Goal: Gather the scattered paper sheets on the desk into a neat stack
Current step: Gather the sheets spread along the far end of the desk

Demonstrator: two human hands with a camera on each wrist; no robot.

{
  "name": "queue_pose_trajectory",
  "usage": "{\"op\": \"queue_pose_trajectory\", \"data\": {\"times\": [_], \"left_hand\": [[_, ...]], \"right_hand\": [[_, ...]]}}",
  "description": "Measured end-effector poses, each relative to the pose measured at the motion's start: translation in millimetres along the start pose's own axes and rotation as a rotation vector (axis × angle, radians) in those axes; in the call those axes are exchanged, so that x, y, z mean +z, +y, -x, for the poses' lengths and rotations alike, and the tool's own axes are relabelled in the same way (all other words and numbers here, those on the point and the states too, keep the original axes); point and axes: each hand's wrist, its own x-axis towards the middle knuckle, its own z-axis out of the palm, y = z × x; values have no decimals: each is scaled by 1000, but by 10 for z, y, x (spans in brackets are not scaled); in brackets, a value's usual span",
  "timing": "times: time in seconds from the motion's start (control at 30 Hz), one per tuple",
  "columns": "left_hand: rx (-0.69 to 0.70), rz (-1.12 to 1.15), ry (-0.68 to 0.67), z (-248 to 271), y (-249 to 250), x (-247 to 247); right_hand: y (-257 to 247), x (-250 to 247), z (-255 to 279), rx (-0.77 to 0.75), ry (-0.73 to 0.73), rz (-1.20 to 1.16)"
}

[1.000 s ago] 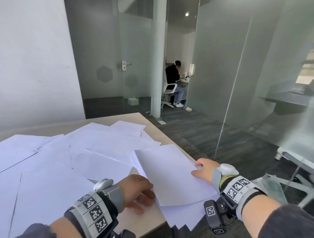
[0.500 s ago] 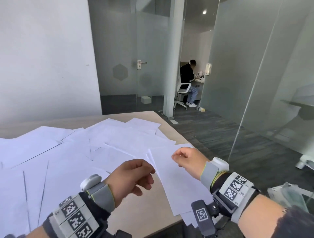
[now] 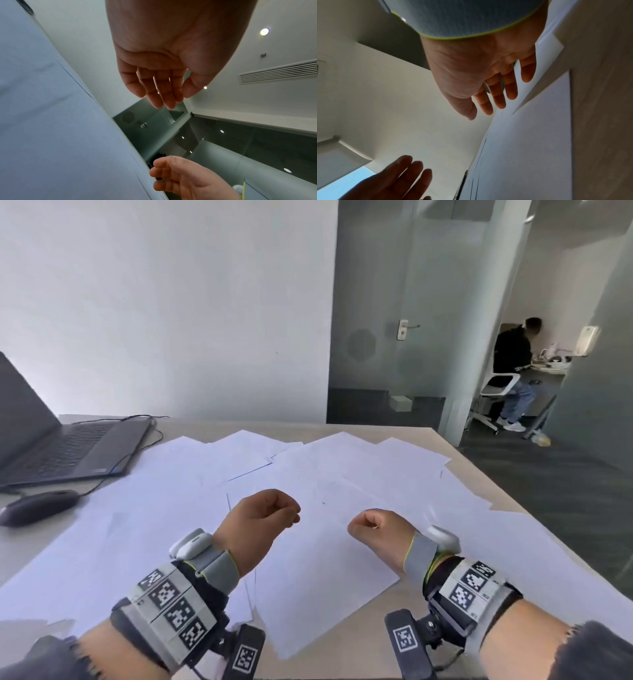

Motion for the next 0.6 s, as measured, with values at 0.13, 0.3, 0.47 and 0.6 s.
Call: {"op": "queue_pose_trajectory", "data": {"times": [0.13,0.3,0.47,0.6], "left_hand": [[-80,-19,155,-38,-245,-399],[-267,53,257,-66,-612,-991],[-387,197,434,-111,-865,-1460],[-444,98,523,-149,-1022,-1762]], "right_hand": [[-116,199,-180,-8,-40,181],[-337,514,-277,-77,-242,319],[-522,724,-372,-69,-346,455],[-567,806,-464,-14,-348,545]]}}
